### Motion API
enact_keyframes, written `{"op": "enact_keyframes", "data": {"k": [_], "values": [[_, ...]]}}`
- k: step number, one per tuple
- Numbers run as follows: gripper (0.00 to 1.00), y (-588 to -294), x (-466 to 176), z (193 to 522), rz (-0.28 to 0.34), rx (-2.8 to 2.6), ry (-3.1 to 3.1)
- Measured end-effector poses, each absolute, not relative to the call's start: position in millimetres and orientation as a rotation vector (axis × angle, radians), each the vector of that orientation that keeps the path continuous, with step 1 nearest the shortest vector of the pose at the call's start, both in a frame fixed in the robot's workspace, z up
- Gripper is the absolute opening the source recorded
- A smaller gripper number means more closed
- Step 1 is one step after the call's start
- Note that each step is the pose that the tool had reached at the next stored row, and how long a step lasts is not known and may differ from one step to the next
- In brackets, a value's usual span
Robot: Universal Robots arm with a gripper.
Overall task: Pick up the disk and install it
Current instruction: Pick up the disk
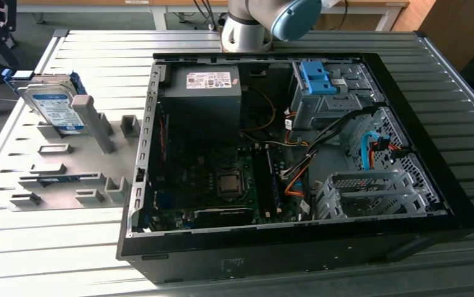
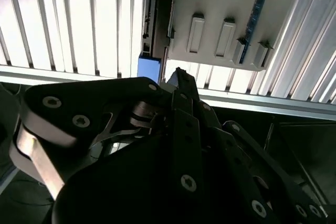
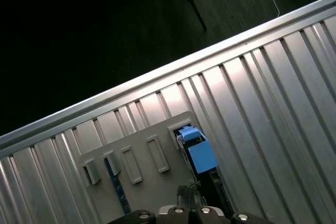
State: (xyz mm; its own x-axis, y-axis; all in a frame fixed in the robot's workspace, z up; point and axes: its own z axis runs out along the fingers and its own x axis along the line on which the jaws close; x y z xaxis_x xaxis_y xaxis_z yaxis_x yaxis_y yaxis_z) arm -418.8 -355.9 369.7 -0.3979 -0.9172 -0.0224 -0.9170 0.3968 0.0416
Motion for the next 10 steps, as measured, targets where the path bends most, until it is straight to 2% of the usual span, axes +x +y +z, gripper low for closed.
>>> {"op": "enact_keyframes", "data": {"k": [10], "values": [[0.11,-355.9,-418.8,369.7,-0.074,1.793,-2.572]]}}
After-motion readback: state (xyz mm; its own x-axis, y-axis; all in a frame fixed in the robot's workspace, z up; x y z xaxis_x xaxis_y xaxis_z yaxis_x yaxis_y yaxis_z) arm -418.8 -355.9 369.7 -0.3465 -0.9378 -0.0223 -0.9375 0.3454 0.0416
